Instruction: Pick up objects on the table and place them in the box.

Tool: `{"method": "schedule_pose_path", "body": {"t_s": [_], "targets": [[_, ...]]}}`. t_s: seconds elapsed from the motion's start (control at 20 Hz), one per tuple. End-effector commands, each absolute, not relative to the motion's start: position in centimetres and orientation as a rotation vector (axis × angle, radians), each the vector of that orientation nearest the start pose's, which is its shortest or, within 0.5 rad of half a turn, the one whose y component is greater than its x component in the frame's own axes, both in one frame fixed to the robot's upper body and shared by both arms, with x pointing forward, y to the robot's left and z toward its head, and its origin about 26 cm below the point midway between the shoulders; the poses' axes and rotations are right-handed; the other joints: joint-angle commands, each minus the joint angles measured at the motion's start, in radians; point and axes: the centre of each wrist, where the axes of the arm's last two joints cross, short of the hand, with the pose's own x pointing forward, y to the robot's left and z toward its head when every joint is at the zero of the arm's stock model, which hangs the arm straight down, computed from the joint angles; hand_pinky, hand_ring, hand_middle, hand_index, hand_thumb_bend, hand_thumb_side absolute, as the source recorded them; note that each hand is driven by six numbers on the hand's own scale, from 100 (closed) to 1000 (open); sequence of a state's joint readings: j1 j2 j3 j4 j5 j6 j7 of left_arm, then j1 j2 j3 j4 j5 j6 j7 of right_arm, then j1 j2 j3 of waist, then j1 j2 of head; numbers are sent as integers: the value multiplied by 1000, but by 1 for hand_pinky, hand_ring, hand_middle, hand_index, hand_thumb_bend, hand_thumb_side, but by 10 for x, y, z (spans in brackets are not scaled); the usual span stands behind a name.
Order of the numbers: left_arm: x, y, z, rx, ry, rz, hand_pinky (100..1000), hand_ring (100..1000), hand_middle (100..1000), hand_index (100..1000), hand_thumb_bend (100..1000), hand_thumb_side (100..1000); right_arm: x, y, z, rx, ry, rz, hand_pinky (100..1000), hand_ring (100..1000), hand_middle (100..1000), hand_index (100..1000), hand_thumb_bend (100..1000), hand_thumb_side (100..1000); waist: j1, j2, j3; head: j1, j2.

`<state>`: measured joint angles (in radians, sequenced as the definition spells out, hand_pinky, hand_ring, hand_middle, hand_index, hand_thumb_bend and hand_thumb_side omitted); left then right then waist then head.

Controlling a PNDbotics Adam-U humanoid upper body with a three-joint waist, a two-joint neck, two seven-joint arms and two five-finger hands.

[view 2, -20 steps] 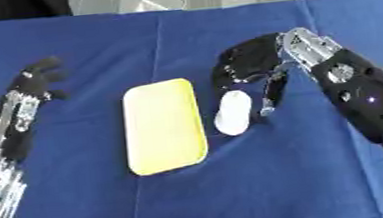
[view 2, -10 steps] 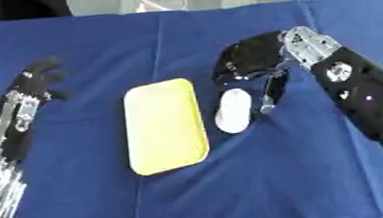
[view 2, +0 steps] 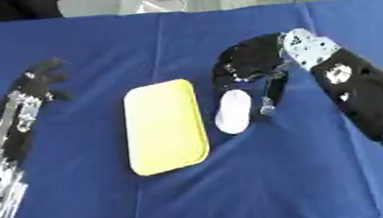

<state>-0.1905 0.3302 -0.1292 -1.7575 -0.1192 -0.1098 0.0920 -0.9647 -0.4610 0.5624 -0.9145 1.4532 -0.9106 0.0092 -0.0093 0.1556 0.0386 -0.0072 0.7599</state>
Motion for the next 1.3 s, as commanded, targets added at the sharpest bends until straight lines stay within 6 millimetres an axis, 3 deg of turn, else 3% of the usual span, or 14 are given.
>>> {"method": "schedule_pose_path", "body": {"t_s": [0.05, 1.0, 1.3], "targets": [[313, 259, 107, 257, -2051, -456, 640, 786, 848, 906, 479, 931, 467, -215, 142, 648, 1299, -2668, 908, 907, 868, 928, 667, 500, 0, -6, 1, 3, -12], [313, 260, 108, 255, -2052, -463, 642, 787, 850, 907, 476, 931, 458, -201, 166, 576, 1313, -2705, 905, 902, 863, 922, 674, 462, -4, -7, 1, 8, -13], [312, 260, 107, 255, -2051, -464, 642, 787, 849, 907, 475, 931, 459, -202, 171, 574, 1309, -2721, 869, 781, 750, 846, 669, 441, -5, -8, 0, 10, -14]]}}
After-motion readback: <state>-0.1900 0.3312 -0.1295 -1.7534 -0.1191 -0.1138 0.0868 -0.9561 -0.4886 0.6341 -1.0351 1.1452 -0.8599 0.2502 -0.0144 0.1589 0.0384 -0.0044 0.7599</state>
